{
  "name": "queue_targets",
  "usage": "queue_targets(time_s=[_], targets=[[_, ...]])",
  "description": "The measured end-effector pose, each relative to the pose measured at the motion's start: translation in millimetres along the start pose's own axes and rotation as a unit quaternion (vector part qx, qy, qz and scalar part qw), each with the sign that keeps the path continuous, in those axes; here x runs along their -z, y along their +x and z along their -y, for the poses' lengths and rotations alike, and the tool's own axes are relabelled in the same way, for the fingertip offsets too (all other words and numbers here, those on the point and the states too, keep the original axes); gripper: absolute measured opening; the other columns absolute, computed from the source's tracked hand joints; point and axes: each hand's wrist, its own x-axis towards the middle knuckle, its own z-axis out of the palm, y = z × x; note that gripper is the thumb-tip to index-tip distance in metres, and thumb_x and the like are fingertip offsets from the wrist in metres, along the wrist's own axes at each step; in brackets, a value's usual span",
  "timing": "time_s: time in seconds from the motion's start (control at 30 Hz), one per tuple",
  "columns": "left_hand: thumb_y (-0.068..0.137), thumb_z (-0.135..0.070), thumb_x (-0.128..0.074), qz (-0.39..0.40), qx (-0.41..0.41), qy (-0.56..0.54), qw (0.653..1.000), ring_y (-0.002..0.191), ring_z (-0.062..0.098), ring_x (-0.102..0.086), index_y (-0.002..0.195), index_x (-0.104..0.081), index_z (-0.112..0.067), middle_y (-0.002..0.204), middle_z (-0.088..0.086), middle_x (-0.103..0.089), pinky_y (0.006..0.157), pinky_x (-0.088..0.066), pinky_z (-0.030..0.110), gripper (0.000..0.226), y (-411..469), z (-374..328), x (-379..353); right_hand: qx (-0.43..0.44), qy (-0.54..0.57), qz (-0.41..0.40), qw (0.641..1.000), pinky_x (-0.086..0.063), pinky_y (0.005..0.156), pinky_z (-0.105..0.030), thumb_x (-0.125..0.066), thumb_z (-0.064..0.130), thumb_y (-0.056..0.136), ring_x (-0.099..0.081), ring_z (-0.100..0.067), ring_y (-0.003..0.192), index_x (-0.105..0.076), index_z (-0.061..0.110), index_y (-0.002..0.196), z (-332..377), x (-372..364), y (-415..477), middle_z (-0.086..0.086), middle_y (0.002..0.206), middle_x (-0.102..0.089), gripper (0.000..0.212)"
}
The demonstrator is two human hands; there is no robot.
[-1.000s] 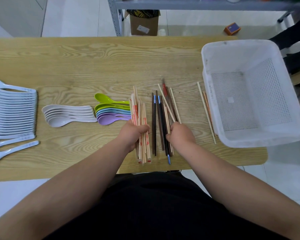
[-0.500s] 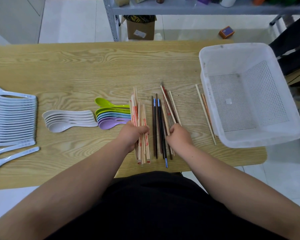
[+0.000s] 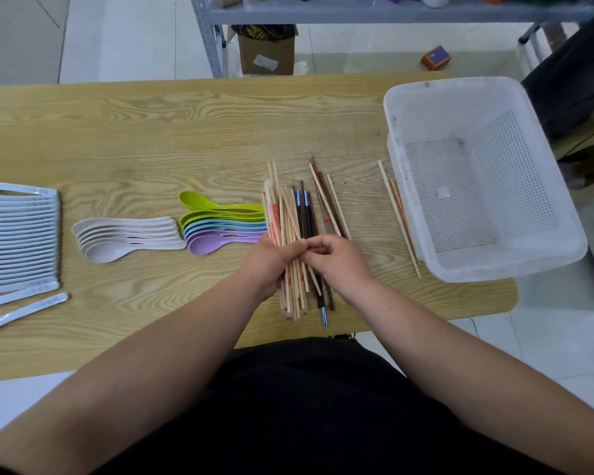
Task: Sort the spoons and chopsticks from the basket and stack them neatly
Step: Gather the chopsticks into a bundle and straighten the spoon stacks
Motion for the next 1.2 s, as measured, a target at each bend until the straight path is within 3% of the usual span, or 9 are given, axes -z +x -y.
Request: queue_targets(time_s=[0.13, 0.27, 0.37, 0.47, 0.73, 0.9, 0.97, 1.07, 1.2], targets=[[0.088, 0.003, -0.068, -0.03, 0.009, 0.003, 0.999, 0.079, 0.027, -0.074, 0.118, -0.06, -0.005, 0.095, 0.016, -0.072, 0.066, -0.059, 0.037, 0.032, -2, 2, -1, 0.042, -0.122, 0.027, 0.991, -0.05, 0.098, -0.028, -0.063, 0.036, 0.097, -0.061, -0.006, 0.114, -0.067, 0.026, 0.126, -3, 13, -7, 0.011, 0.121, -0.066, 0.031], [0.088, 0.001, -0.069, -0.045, 0.011, 0.02, 0.999, 0.08, 0.024, -0.072, 0.116, -0.062, -0.009, 0.092, 0.009, -0.072, 0.073, -0.058, 0.039, 0.031, -1, 7, -2, -0.001, -0.291, -0.079, 0.953, -0.025, 0.12, -0.044, -0.054, 0.037, 0.099, -0.024, -0.025, 0.15, -0.025, 0.017, 0.158, -24, 47, 0, -0.005, 0.163, -0.023, 0.068], [0.088, -0.001, -0.069, -0.037, 0.021, 0.025, 0.999, 0.09, 0.029, -0.072, 0.116, -0.061, -0.013, 0.099, 0.012, -0.072, 0.08, -0.06, 0.045, 0.031, -1, 10, -1, -0.044, -0.326, -0.102, 0.939, -0.017, 0.124, -0.046, -0.053, 0.035, 0.098, -0.006, -0.027, 0.155, -0.001, 0.015, 0.161, -40, 76, 7, -0.007, 0.169, 0.0, 0.084], [0.088, -0.001, -0.07, -0.033, 0.028, 0.026, 0.999, 0.095, 0.032, -0.072, 0.112, -0.063, -0.015, 0.104, 0.014, -0.073, 0.085, -0.059, 0.05, 0.029, -3, 12, -3, -0.05, -0.311, -0.12, 0.942, -0.02, 0.124, -0.047, -0.057, 0.035, 0.095, -0.007, -0.03, 0.155, 0.008, 0.014, 0.16, -49, 90, 11, -0.009, 0.169, 0.005, 0.094], [0.087, -0.004, -0.072, -0.027, 0.047, 0.04, 0.998, 0.092, 0.031, -0.074, 0.122, -0.061, -0.01, 0.104, 0.015, -0.074, 0.079, -0.061, 0.048, 0.037, -10, 15, -6, -0.072, -0.327, -0.106, 0.936, -0.021, 0.121, -0.044, -0.054, 0.034, 0.096, -0.005, -0.026, 0.155, 0.007, 0.013, 0.16, -54, 108, 17, -0.004, 0.169, 0.006, 0.091], [0.089, -0.002, -0.069, -0.035, 0.042, 0.038, 0.998, 0.094, 0.032, -0.072, 0.12, -0.061, -0.013, 0.103, 0.014, -0.072, 0.085, -0.059, 0.052, 0.034, -15, 17, -7, -0.115, -0.391, -0.069, 0.911, -0.019, 0.124, -0.049, -0.045, 0.03, 0.1, -0.006, -0.03, 0.154, -0.001, 0.016, 0.161, -57, 111, 39, -0.003, 0.169, 0.004, 0.076], [0.089, -0.003, -0.069, -0.038, 0.041, 0.037, 0.998, 0.096, 0.032, -0.071, 0.12, -0.06, -0.015, 0.106, 0.014, -0.072, 0.086, -0.059, 0.052, 0.035, -16, 18, -7, -0.139, -0.437, -0.072, 0.886, -0.022, 0.122, -0.051, -0.044, 0.021, 0.099, -0.014, -0.034, 0.151, -0.01, 0.013, 0.159, -56, 108, 48, -0.009, 0.167, -0.007, 0.07], [0.089, -0.003, -0.069, -0.043, 0.04, 0.044, 0.997, 0.099, 0.033, -0.07, 0.117, -0.06, -0.018, 0.108, 0.014, -0.071, 0.087, -0.058, 0.052, 0.033, -18, 17, -7, -0.11, -0.468, -0.113, 0.87, -0.04, 0.109, -0.048, -0.042, 0.004, 0.095, -0.04, -0.035, 0.133, -0.031, 0.008, 0.15, -50, 97, 49, -0.015, 0.149, -0.037, 0.056], [0.09, -0.003, -0.068, -0.042, 0.044, 0.043, 0.997, 0.097, 0.032, -0.07, 0.109, -0.06, -0.021, 0.106, 0.013, -0.07, 0.086, -0.059, 0.049, 0.028, -19, 17, -6, -0.055, -0.381, -0.142, 0.912, -0.05, 0.089, -0.04, -0.041, 0.003, 0.097, -0.055, -0.027, 0.104, -0.052, 0.013, 0.131, -58, 82, 48, -0.011, 0.127, -0.052, 0.037]])
